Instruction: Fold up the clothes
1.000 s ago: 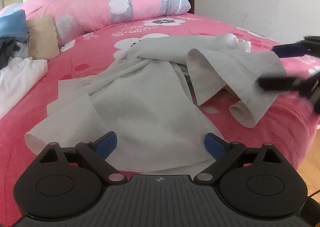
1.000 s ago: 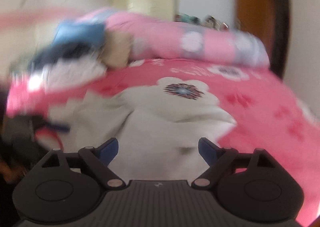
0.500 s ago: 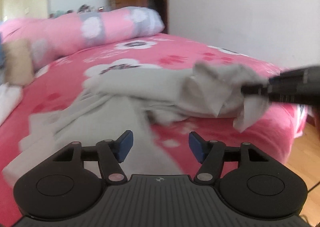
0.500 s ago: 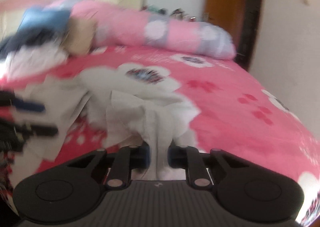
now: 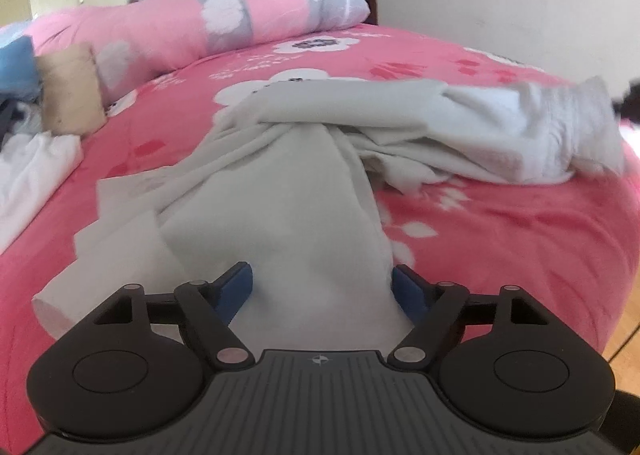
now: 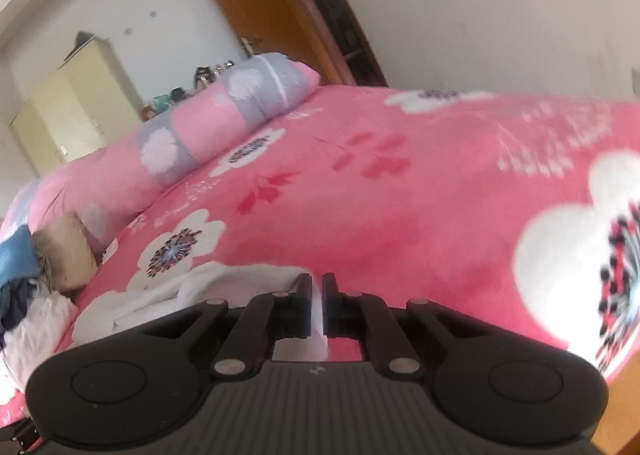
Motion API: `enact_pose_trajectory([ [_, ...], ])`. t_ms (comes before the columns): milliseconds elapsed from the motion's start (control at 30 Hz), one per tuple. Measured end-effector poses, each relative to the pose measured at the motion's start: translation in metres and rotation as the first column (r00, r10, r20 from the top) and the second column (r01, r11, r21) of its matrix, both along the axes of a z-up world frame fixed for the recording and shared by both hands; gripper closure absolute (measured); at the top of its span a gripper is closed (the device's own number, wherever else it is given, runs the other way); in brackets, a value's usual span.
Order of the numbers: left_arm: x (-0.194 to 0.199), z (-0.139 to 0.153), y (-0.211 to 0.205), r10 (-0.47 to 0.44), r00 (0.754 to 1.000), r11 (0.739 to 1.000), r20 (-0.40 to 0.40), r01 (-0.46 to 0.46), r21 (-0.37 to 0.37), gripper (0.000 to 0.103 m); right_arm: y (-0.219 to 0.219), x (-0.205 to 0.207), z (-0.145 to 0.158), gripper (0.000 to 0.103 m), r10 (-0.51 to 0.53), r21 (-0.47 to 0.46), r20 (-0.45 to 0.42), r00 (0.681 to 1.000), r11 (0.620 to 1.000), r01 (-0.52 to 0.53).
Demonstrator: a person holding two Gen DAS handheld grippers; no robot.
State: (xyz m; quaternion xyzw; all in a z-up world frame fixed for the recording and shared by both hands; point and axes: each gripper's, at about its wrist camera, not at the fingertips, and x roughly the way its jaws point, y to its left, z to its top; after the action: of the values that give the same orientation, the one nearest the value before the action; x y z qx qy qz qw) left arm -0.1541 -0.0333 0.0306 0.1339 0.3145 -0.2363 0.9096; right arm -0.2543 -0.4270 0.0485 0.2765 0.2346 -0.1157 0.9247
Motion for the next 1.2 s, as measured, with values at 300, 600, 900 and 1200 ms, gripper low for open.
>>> enact_pose_trajectory([
  [300, -0.023, 0.042, -0.037, -0.250, 0.962, 0.939, 0.113, 0.269, -0.215, 0.017, 0.036, -0.009, 0.018, 0.099, 0.122, -0.066, 0.079, 0.989, 0.991, -0.117],
  [600, -0.038, 0.034, -0.083, -0.373, 0.922, 0.861, 0.103, 0.385, -0.334, 0.017, 0.089, -0.023, 0.063, 0.099, 0.353, -0.204, 0.164, 0.921, 0.926, -0.318],
  [900, -0.025, 0.028, -0.122, -0.422, 0.905, 0.846, 0.042, 0.411, -0.340, 0.006, 0.042, -0.046, 0.021, 0.071, 0.067, -0.153, -0.021, 0.998, 0.986, -0.069],
  [1200, -0.008, 0.024, -0.211, -0.425, 0.905, 0.882, 0.009, 0.417, -0.220, 0.007, 0.024, -0.050, -0.014, 0.053, -0.041, -0.209, -0.118, 0.992, 0.978, 0.016],
])
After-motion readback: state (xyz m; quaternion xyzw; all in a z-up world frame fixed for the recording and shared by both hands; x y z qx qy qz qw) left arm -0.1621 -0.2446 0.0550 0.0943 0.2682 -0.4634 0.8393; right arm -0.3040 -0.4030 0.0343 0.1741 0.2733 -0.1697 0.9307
